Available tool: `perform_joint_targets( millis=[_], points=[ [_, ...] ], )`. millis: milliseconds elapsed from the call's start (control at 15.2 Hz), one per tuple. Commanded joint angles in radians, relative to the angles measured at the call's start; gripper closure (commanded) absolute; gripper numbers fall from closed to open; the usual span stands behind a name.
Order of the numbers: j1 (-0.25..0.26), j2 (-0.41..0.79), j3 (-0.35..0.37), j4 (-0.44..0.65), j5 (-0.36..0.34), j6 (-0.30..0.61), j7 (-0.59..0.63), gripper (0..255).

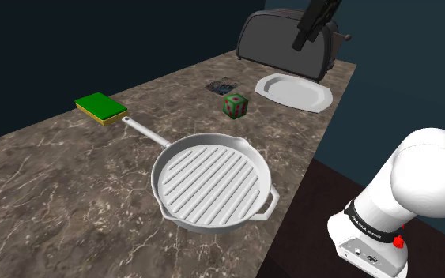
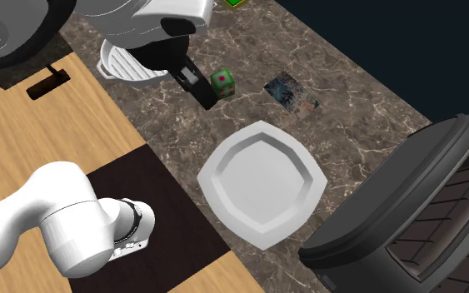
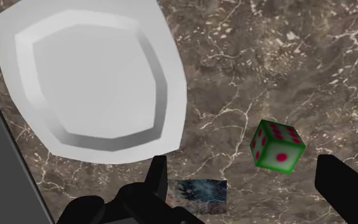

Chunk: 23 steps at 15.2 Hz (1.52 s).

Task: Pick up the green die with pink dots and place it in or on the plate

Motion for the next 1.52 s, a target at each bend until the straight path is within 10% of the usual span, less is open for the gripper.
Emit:
perform_joint_targets(
  millis=[0,990,1452],
  points=[
    [0.0,0.0,0.0,0.0,0.0,0.0,0.0,0],
    [0.005,0.483,0.161,0.067,0.055,0.208,0.224,0],
    [0.007,0.518,0.169,0.007,0.054,0.296,0.233,0]
  ],
)
